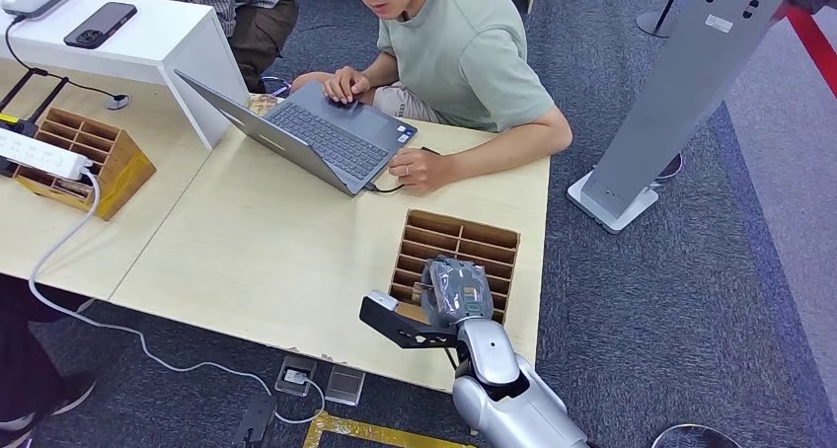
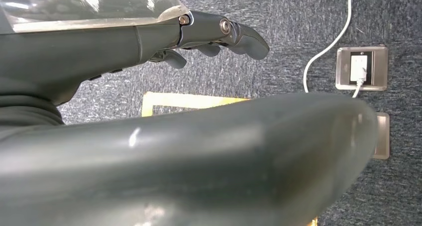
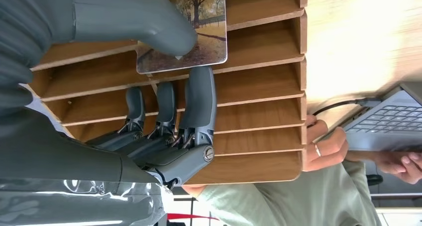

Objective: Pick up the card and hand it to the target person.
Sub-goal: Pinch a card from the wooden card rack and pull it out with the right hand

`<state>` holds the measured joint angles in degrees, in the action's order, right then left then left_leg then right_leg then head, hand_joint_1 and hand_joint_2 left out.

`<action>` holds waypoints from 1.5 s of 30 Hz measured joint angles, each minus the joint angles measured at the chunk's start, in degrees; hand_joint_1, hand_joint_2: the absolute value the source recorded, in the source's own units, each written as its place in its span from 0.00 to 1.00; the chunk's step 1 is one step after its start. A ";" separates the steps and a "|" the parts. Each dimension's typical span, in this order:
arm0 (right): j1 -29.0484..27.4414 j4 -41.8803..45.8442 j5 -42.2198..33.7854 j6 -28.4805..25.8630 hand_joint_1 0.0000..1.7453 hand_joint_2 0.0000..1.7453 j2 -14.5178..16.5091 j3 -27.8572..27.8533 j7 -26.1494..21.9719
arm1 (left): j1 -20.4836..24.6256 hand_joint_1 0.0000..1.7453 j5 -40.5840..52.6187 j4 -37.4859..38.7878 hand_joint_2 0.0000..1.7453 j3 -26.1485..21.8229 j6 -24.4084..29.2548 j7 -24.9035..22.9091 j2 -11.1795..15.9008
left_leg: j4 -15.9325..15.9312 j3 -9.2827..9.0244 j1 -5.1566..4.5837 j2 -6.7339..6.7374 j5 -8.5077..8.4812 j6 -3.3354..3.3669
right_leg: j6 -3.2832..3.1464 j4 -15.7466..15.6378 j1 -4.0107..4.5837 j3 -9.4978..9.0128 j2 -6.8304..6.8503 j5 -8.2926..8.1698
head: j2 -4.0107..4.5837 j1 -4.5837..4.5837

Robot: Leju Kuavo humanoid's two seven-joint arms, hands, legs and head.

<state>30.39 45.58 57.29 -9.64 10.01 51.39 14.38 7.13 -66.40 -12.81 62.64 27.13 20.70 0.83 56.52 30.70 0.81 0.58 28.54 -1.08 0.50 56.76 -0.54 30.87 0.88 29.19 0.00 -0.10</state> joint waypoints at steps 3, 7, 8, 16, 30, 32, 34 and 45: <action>-0.02 0.14 0.00 0.00 0.72 1.00 0.00 0.00 -0.02 | 0.00 0.00 0.00 0.00 0.00 0.00 0.02 -0.01 0.00 | 0.00 0.00 0.00 0.00 0.00 0.00 | 0.00 0.00 0.00 0.00 0.00 0.00 | 0.00 -0.01; -0.03 0.31 0.05 0.08 0.72 1.00 0.01 0.01 -0.03 | 0.00 0.00 0.01 0.00 0.00 0.00 0.00 0.01 0.00 | 0.00 -0.02 0.00 0.00 0.00 0.00 | 0.00 0.00 0.00 -0.01 0.00 0.00 | 0.00 -0.01; -0.05 0.48 0.13 0.20 0.72 1.00 0.01 0.01 -0.05 | 0.00 0.00 0.01 0.00 0.00 0.00 -0.02 0.01 0.00 | 0.00 -0.04 0.00 0.00 -0.01 0.00 | 0.00 0.00 0.00 -0.02 0.00 -0.01 | 0.00 -0.01; -0.14 1.04 0.35 0.75 0.72 1.00 0.02 0.10 -0.21 | 0.00 0.00 0.01 0.00 0.00 0.01 -0.08 0.04 0.00 | 0.00 -0.08 0.00 0.00 -0.03 0.02 | -0.01 0.01 0.00 -0.06 -0.01 -0.02 | 0.00 0.00; -0.75 1.37 0.74 1.29 0.88 1.00 0.07 0.48 -0.78 | 0.01 0.00 0.21 0.00 0.00 0.01 -0.10 -0.02 0.00 | 0.00 -0.09 0.00 0.00 -0.03 0.02 | -0.01 0.02 0.00 -0.06 -0.01 -0.02 | 0.00 0.00; -0.80 1.39 0.74 1.31 0.89 1.00 0.07 0.50 -0.69 | 0.01 0.00 0.33 0.00 0.00 0.01 -0.11 -0.10 -0.01 | 0.00 -0.10 0.00 0.00 -0.03 0.02 | -0.01 0.02 0.00 -0.06 -0.01 -0.02 | 0.00 -0.01; -0.84 1.46 0.70 1.30 0.89 1.00 0.05 0.53 -0.57 | 0.01 0.00 0.40 0.00 0.00 0.00 -0.11 -0.19 -0.01 | 0.00 -0.10 0.00 0.00 -0.03 0.02 | -0.01 0.02 0.00 -0.06 -0.01 -0.02 | 0.00 -0.01; -0.94 3.02 0.17 1.23 0.84 1.00 -0.72 0.57 -0.03 | 0.02 0.00 0.86 0.00 0.00 0.01 -0.24 -0.44 -0.01 | 0.00 -0.09 0.00 0.00 -0.03 0.02 | -0.01 0.02 0.00 -0.06 -0.01 -0.02 | 0.00 -0.01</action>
<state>29.45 48.60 57.46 -8.41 9.29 51.95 14.34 7.15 -65.54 -12.81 62.65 26.89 20.26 0.82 56.52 30.61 0.81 0.59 28.51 -1.06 0.49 56.78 -0.54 30.82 0.87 29.17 0.00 -0.10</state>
